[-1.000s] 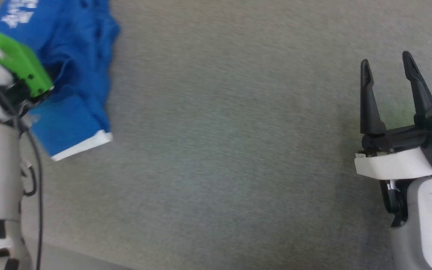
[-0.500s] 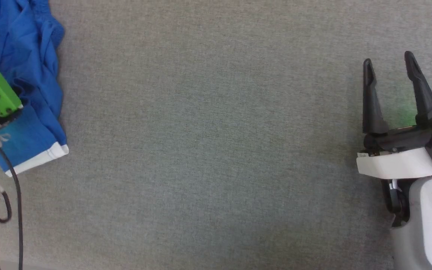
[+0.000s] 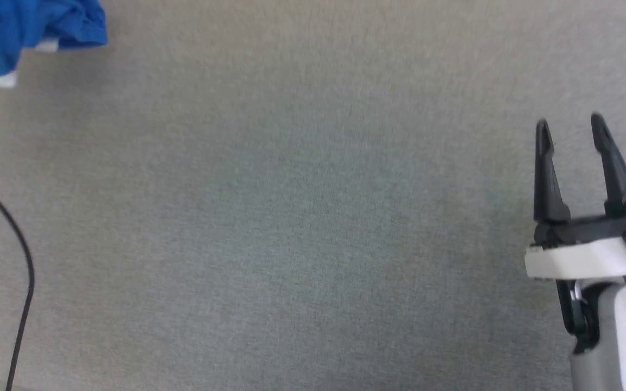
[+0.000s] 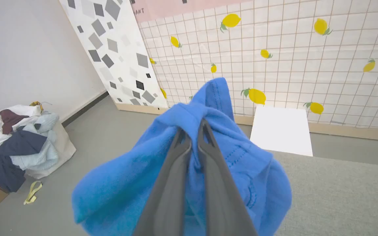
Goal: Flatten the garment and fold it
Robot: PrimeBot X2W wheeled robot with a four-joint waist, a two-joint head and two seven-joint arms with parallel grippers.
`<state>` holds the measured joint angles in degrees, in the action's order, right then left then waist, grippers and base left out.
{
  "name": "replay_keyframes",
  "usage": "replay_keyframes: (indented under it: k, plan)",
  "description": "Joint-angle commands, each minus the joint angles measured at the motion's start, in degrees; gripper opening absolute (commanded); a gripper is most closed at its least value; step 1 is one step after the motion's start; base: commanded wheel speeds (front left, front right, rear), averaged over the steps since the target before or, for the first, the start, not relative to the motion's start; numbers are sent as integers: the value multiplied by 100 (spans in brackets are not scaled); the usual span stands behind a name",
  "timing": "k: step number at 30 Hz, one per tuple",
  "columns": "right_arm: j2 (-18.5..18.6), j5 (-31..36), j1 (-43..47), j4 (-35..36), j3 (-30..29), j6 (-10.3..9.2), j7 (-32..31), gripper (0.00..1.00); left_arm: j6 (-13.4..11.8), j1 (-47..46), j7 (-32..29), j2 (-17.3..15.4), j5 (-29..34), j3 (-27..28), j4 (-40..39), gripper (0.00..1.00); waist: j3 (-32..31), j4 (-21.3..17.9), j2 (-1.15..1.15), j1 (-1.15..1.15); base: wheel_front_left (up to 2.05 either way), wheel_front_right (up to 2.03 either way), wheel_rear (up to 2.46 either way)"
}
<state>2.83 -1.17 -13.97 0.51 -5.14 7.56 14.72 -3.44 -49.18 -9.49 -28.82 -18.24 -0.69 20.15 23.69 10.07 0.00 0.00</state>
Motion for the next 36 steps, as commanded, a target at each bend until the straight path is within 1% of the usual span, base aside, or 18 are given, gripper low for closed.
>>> replay_keyframes:
  k: [1,6,10,16,21,28,32,36]
  plan:
    - [5,-89,146,-44,-41,-8,28,100,112,-184,227,8,131,-126,26,0,-766,-24,0,0,0,0,0]
    - [5,-210,460,-69,-131,-8,28,100,373,-504,652,169,264,-491,128,0,-1261,-193,0,0,0,0,0]
    - [5,-281,663,-75,-209,-8,28,100,565,-709,869,347,363,-814,190,0,-1590,-433,0,0,0,0,0]
    - [5,-399,926,-83,-272,-8,28,100,797,-848,1014,804,288,-1266,216,0,-1954,-867,0,0,0,0,0]
    - [5,-402,1026,-44,-216,-8,28,100,947,-700,978,1182,31,-1605,137,0,-2087,-1317,0,0,0,0,0]
    - [5,-343,1142,-28,-221,-8,28,100,1032,-310,851,1728,-268,-2165,118,0,-2125,-1753,0,0,0,0,0]
    - [5,-379,1154,-11,-229,-8,28,100,1062,25,669,1954,-354,-2632,260,0,-2104,-1940,0,0,0,0,0]
    - [5,-410,1164,-4,-181,-8,28,100,1078,539,332,2168,-594,-3057,623,0,-2056,-2079,0,0,0,0,0]
